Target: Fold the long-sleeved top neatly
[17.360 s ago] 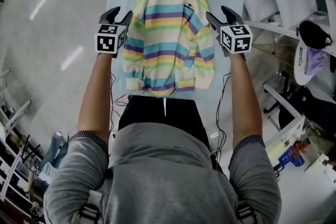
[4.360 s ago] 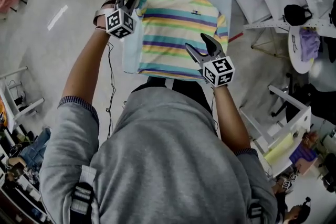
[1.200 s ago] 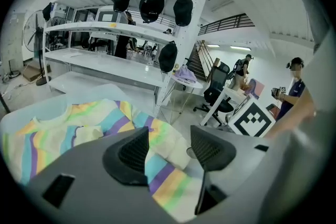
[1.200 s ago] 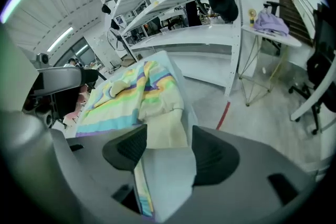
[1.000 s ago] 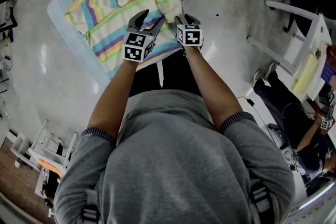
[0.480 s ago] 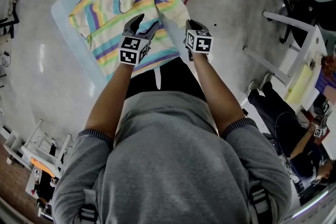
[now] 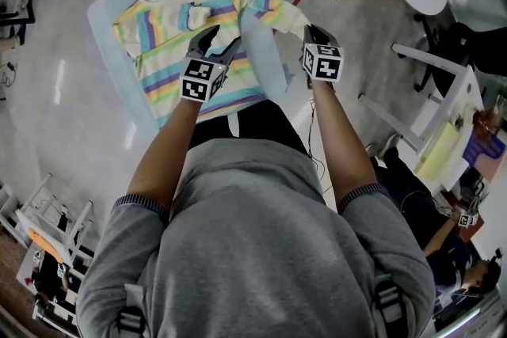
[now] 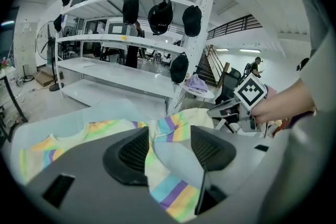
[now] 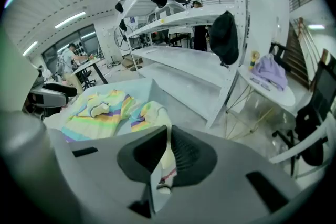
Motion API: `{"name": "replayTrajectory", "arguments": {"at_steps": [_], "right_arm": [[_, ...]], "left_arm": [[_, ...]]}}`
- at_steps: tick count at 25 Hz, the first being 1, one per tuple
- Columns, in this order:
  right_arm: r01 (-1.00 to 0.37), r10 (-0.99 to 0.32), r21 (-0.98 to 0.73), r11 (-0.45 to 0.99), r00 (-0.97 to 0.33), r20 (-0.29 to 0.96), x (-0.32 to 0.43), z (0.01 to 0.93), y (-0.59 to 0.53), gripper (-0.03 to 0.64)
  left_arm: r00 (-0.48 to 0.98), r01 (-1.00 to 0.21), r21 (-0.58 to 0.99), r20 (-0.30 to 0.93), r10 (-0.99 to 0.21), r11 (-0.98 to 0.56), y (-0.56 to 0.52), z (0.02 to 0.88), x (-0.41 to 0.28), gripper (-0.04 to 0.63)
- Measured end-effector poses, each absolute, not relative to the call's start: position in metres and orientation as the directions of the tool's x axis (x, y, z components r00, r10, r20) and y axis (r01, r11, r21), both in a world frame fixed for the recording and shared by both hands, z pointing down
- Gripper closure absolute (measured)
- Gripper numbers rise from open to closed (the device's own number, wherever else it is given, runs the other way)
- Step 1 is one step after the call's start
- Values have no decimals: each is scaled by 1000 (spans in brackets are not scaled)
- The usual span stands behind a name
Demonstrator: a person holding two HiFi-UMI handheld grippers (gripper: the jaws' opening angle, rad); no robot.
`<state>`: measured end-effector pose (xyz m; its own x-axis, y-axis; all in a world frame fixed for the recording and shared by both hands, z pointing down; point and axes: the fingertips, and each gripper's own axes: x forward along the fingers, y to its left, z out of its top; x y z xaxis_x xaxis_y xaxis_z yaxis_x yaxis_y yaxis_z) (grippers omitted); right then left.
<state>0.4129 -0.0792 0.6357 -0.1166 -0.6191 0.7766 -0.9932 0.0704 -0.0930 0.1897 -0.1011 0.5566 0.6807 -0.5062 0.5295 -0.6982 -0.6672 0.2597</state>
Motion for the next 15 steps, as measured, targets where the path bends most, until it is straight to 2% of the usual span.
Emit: {"name": "replayTrajectory", "arguments": {"at_steps": [8, 15], "right_arm": [[-943, -707, 194, 272, -59, 704, 440, 577, -135, 588], [-729, -810, 543, 416, -26, 586, 442, 525, -174, 588]], "left_arm": [[654, -735, 238, 495, -572, -634, -118, 529, 187, 321], [633, -759, 214, 467, -618, -615, -124, 505, 182, 321]]}}
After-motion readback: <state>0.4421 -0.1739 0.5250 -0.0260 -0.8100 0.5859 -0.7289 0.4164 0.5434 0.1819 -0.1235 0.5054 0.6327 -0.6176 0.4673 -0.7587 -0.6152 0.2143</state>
